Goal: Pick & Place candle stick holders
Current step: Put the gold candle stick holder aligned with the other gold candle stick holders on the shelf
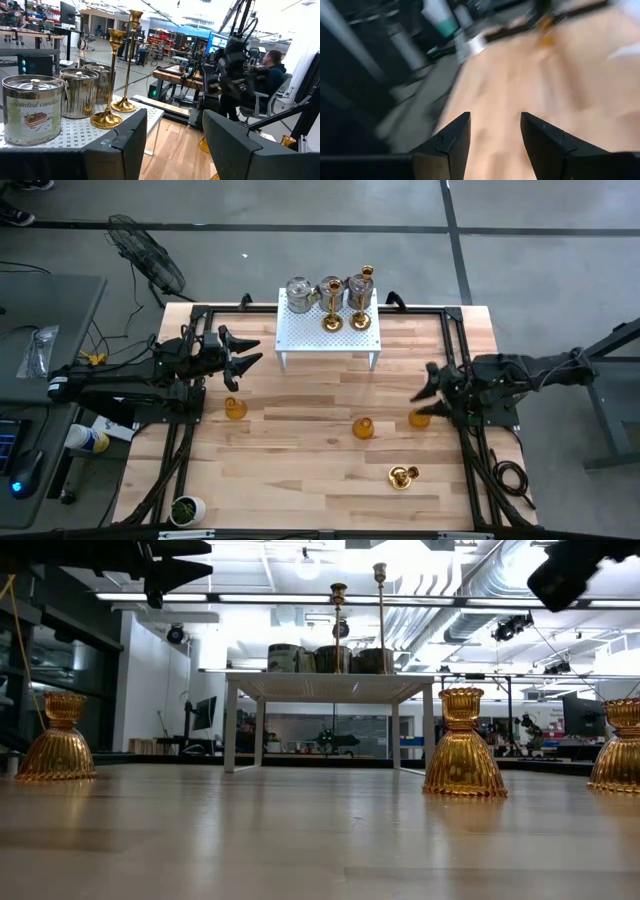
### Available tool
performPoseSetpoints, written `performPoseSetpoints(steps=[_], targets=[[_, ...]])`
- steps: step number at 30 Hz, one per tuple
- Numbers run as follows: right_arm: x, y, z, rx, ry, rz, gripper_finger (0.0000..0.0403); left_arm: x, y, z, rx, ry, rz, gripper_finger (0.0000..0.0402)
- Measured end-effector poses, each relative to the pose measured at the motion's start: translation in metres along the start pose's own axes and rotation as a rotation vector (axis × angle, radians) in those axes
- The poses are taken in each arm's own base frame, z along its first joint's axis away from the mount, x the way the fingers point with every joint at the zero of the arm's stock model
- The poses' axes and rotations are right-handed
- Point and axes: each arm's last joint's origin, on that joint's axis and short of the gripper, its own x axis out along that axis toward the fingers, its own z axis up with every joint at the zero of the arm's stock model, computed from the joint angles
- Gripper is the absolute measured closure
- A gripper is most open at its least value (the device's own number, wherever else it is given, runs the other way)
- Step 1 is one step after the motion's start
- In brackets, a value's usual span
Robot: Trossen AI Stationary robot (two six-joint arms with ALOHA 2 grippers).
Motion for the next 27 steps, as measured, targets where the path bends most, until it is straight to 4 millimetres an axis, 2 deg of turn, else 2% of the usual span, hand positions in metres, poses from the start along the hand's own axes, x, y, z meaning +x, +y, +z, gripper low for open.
performPoseSetpoints(steps=[6,11,15,22,27], targets=[[0.003,0.018,-0.009,0.091,0.188,0.306,0.0238,0.000,0.000,0.000,0.000,0.000,0.000,0.0215],[0.005,0.032,-0.017,0.096,0.300,0.428,0.0238,0.000,0.000,0.000,0.000,0.000,0.000,0.0215],[0.013,0.039,-0.024,0.070,0.346,0.400,0.0238,0.000,0.000,0.000,0.000,0.000,0.000,0.0215],[0.028,0.046,-0.035,0.006,0.333,0.205,0.0238,0.000,0.000,0.000,0.000,0.000,0.000,0.0215],[0.033,0.051,-0.049,-0.020,0.415,0.136,0.0238,0.000,0.000,0.000,0.000,0.001,0.000,0.0215]])
